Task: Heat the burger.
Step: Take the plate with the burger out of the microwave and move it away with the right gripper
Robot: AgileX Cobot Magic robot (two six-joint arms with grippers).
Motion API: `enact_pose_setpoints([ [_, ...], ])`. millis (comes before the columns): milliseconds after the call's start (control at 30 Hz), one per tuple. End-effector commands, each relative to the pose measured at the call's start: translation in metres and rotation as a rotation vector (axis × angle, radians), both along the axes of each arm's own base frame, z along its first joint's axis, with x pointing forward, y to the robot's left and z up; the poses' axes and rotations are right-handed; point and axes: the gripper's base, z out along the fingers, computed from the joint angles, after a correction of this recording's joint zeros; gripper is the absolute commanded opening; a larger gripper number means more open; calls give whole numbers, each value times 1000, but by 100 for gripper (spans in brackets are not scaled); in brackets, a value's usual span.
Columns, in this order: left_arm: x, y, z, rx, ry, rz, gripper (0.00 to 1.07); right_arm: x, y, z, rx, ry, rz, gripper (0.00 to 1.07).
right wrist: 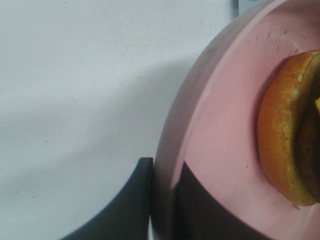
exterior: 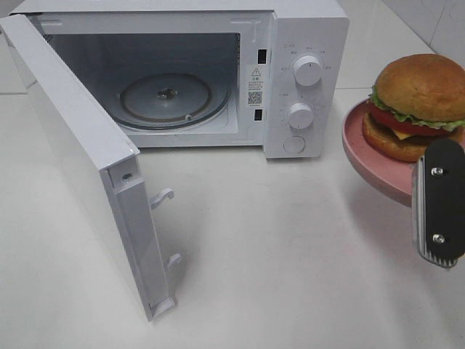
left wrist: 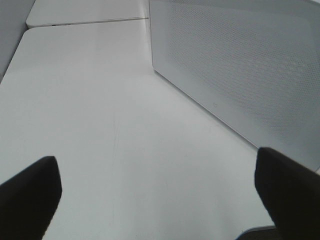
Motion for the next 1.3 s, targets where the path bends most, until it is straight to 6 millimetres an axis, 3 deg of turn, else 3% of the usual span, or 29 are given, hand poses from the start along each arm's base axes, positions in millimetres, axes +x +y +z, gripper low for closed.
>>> enact_pose_setpoints([
  [33,-2,-1,1,-10,-32,4,98,3,-2,8,36,-61,-46,0],
  [267,-2,-1,1,-10,-32,4,98,3,-16,9,78,-101,-346,0],
  [667,-2,-1,1,-10,-32,4,98,0,-28,5,106,-116,-665,0],
  [867,-2,-1,1,-10,-32,4,98,6,-27,-12,17,-76,-829,0],
  [1067,-2,-1,1,-10,-32,4,98,18,-18,-32,98,-111,-1030,0],
  [1300,-2,-1,1,-10,-32,4,98,28,-12,-58,52,-123,-1130,0],
])
